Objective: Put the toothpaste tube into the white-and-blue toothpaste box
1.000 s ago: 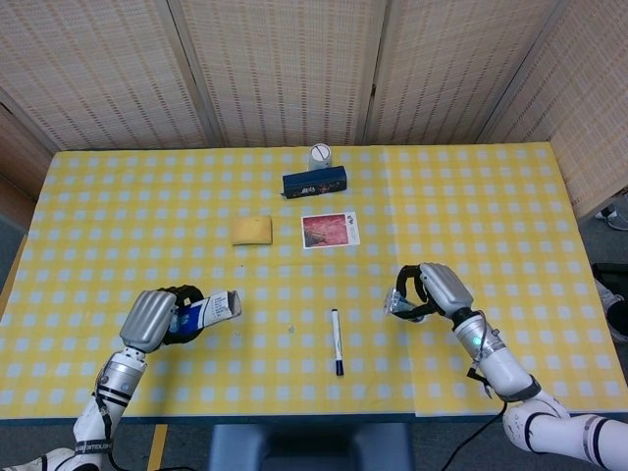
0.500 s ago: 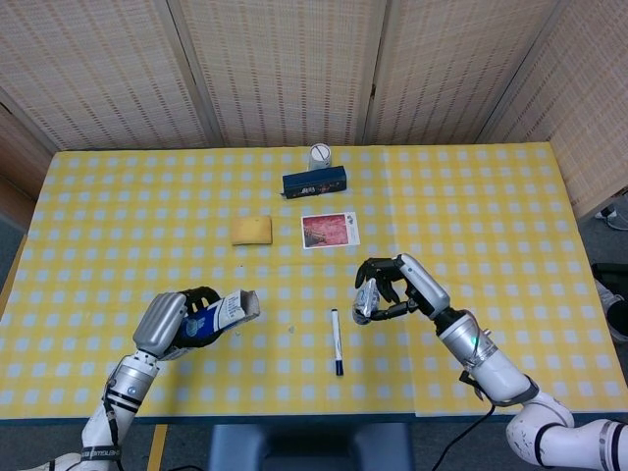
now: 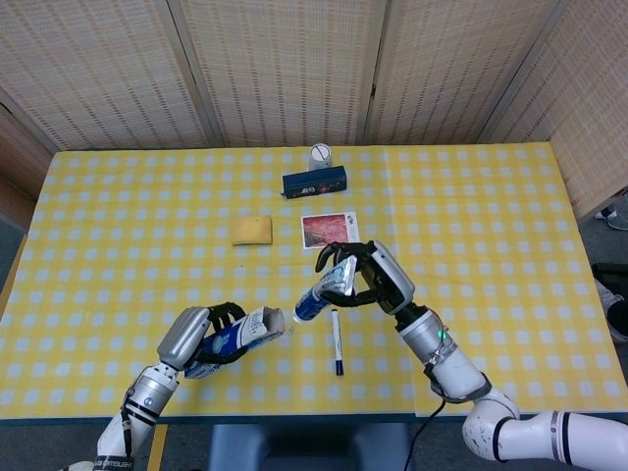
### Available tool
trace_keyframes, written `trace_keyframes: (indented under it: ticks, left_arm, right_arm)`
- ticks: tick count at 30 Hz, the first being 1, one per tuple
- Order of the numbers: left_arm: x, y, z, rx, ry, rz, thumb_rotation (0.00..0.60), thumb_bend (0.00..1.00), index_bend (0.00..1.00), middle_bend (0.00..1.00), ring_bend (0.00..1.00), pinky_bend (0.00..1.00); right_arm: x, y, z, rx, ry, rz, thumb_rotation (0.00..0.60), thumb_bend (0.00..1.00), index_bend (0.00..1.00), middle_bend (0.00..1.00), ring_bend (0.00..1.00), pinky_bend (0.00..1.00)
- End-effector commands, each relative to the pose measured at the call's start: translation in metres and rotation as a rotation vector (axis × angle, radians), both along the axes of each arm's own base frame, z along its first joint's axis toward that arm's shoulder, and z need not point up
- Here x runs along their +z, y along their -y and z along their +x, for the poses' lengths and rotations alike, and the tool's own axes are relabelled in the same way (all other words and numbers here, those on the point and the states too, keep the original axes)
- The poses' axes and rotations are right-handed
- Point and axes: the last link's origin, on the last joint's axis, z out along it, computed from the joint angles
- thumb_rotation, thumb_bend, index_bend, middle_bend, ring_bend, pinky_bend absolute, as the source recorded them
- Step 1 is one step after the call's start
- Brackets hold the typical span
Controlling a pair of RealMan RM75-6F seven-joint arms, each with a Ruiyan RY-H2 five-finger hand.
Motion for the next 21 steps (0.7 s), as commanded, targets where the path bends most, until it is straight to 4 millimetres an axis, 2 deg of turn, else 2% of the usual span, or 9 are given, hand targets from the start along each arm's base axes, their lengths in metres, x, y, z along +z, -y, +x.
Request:
trace_keyframes:
  ticks: [1,10,21]
  left_arm:
    - [-0.002,-0.002,0.005,-0.009,0.012,-0.006,0.6,0.35,0.58,0.65,0.53,0.57]
    - [-0.007,-0.009,0.019,-0.007,0.042,-0.013,0.6,0.35,0.58,0.65,0.53,0.57]
    - [0.0,-0.002,0.033,-0.015,0.116,0.006,0.6,0.35,0.59,0.65,0.53,0.57]
  right_arm:
    - [-0.005,0.001,0.01,-0.004,0.047,0.028,0.6,0.43,0.72,0.53,0.77,0.82]
    - [-0.02,-0.002,0.022,0.007,0.081,0.068,0.6,0.43,0.72,0.53,0.77,0.82]
    - [-0.027,-0.003,0.022,0.006,0.126,0.083,0.6,0.43,0.72,0.53,0.77,0.82]
